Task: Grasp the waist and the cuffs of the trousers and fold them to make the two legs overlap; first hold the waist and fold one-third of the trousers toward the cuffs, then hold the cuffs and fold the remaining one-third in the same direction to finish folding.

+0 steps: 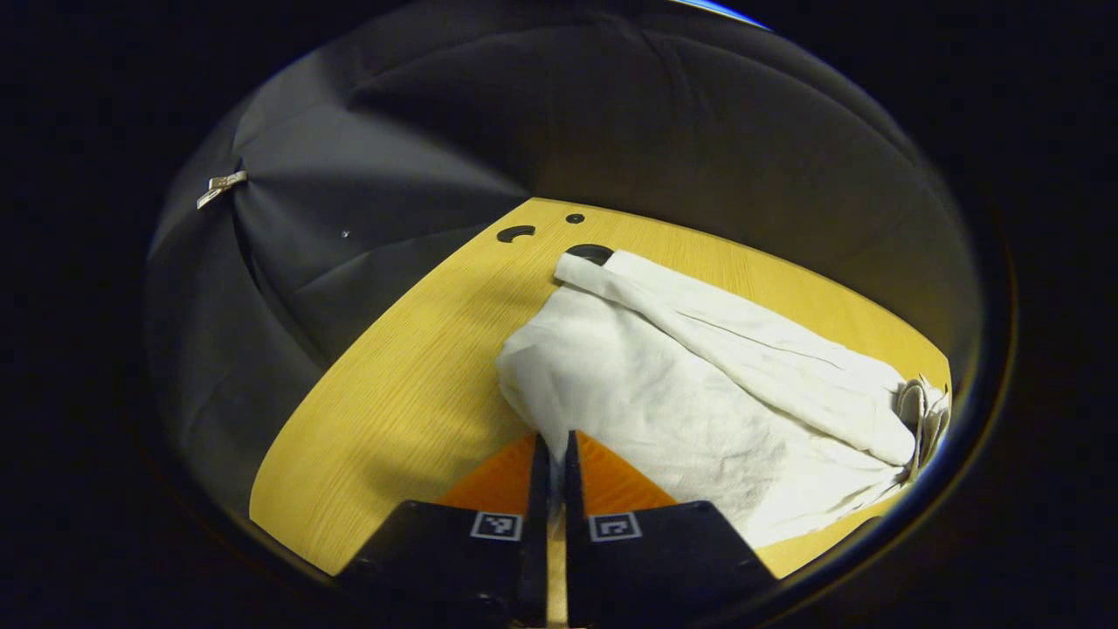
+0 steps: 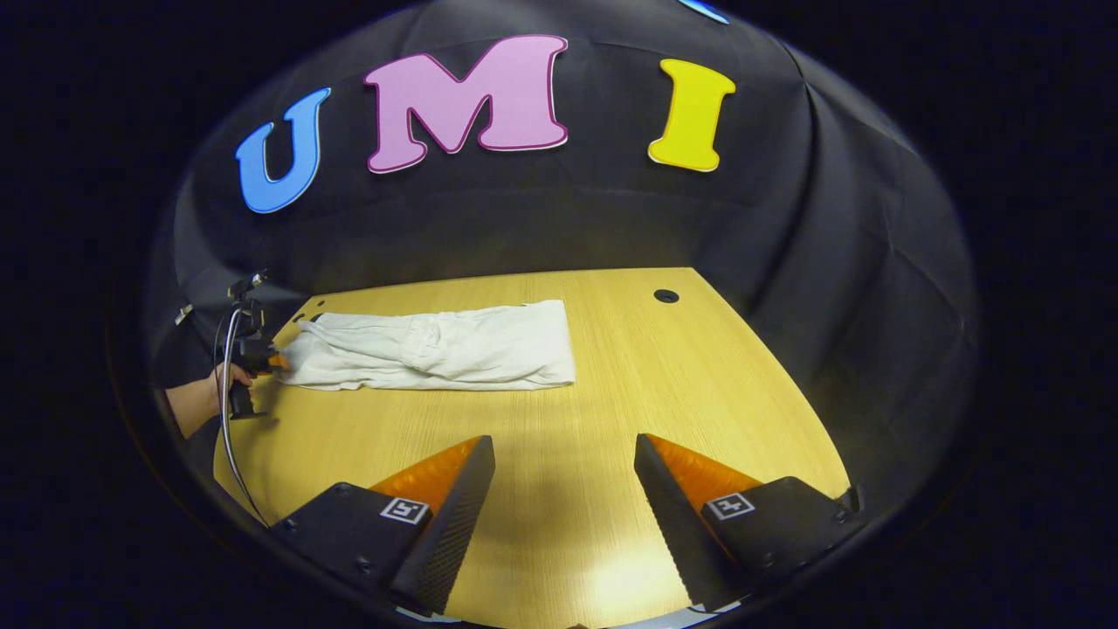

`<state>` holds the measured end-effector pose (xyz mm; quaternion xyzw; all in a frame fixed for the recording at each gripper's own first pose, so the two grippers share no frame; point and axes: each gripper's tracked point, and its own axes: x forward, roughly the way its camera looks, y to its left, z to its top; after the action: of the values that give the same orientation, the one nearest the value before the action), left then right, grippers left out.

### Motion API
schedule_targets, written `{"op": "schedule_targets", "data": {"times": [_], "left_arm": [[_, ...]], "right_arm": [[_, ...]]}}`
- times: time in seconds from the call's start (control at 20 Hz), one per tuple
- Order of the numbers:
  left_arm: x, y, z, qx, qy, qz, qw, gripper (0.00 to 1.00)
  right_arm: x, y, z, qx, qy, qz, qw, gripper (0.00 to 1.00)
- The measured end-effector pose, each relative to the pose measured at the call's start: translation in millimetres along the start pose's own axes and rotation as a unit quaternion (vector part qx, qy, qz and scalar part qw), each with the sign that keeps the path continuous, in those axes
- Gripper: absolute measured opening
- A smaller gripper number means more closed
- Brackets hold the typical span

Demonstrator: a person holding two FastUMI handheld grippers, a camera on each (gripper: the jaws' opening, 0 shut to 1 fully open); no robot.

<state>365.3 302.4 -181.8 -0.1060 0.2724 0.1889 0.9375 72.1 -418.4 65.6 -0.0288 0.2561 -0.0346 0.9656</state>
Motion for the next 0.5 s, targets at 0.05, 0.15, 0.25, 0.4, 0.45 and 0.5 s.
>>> {"op": "schedule_targets", "data": {"times": [0.05,0.15,0.25,0.4,0.45,0.5], "left_arm": [[-0.5,0.6,-0.1,0.009,-0.004,0.002,1.000,0.11],[-2.3,0.5,2.1,0.021,-0.006,0.008,1.000,0.06],[-4.9,-1.6,6.5,0.017,-0.012,0.008,1.000,0.06],[-20.5,-13.0,17.7,0.000,-0.028,-0.004,1.000,0.05],[-25.8,-16.5,24.6,0.002,-0.038,-0.007,0.999,0.05],[-31.8,-20.9,32.4,0.007,-0.046,-0.012,0.999,0.05]], "right_arm": [[-1.8,-2.4,0.2,0.002,-0.001,-0.002,1.000,0.98],[-5.8,-8.8,2.8,0.013,-0.005,-0.008,1.000,0.98],[-7.2,-16.8,8.5,0.020,-0.012,-0.014,1.000,0.98],[-10.4,-31.6,15.1,0.022,-0.021,-0.027,0.999,0.99],[-11.1,-35.9,16.3,0.026,-0.024,-0.031,0.999,0.98],[-12.1,-39.0,16.2,0.027,-0.025,-0.033,0.999,0.98]]}}
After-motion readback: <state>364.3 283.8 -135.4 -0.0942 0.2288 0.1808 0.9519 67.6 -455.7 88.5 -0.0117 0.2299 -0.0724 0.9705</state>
